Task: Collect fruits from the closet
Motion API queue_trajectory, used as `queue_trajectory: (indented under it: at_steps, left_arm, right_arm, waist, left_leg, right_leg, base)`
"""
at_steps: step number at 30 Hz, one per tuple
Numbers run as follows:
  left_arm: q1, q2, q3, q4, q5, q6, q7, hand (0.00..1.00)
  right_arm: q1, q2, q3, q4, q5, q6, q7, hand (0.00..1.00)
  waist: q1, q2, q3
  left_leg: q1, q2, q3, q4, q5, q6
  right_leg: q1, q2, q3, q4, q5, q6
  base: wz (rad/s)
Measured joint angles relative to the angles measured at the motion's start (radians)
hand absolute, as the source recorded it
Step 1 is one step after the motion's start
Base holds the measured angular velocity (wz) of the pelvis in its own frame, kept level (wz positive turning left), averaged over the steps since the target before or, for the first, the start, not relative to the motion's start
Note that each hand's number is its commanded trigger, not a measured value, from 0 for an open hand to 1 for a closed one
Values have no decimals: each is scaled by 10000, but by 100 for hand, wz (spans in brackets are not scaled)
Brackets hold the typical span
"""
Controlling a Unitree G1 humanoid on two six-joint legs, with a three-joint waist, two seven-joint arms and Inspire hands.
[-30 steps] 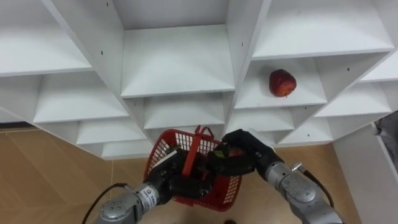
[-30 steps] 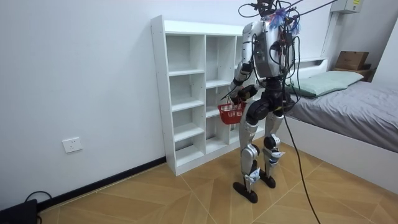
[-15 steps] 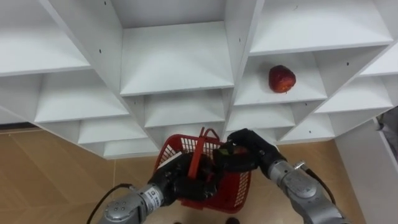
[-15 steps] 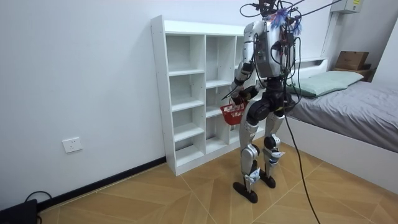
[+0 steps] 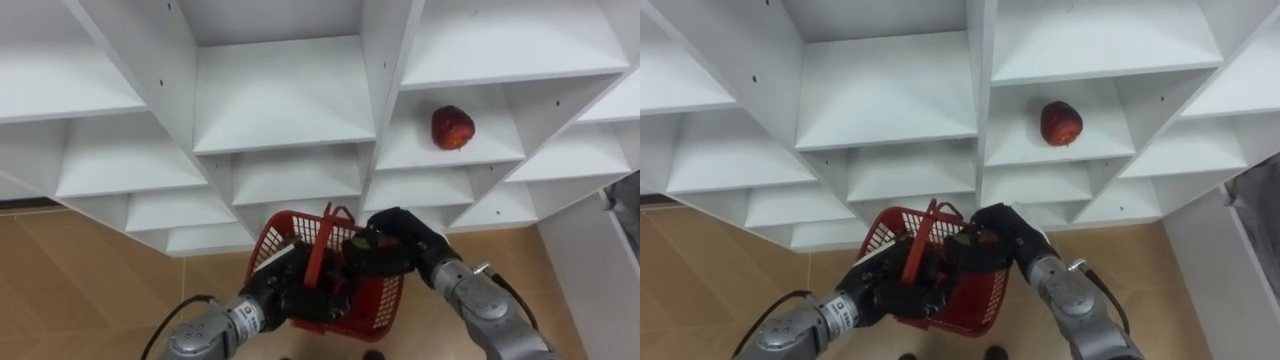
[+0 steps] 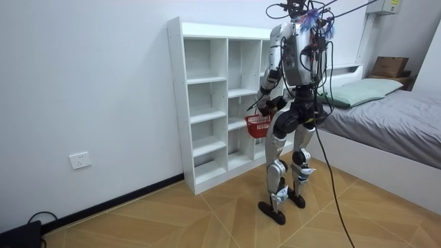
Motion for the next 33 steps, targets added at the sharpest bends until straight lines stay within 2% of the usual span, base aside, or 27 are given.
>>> queue_trajectory:
  at_steps: [8,14,16,21,33]
  left_arm:
    - [-11,3,-43,0,107,12,-21,100]
    - [-187,-46,-51,-142,107,-18,-91,100]
    - [-315,-131,-89,-228,104,-25,-114,100]
    - [-341,-235,-96,-288,105,-25,-123,100]
    - [-376,-250,-95,-311,105,-25,-121,100]
  right_arm:
    - [-72,55,122,319,38,0,5,0]
    - [-2,64,549,619,-79,55,46,0]
    - [58,176,749,622,-105,57,168,0]
    - [65,205,756,624,-237,36,349,0]
    - [63,215,909,626,-229,29,500,0]
  waist:
    - [-11,-68,36]
    - [-5,-112,35]
    - [-8,-113,35]
    - [-4,-110,34]
    - [40,-81,20]
  left_leg:
    - [34,2,9,9,0,0]
    - [61,1,17,9,1,1]
    - [85,1,34,9,0,1]
    - [144,9,47,5,0,1]
    - [223,45,46,-22,-6,-3]
  right_leg:
    - [33,-3,10,-5,0,1]
    - [54,-6,20,-6,0,2]
    - [67,-7,42,-4,2,3]
    - [158,46,83,-87,12,11]
    - [289,118,79,-200,96,6]
  base:
    - [0]
    - [0]
    - [-2]
    - [-1]
    - [0]
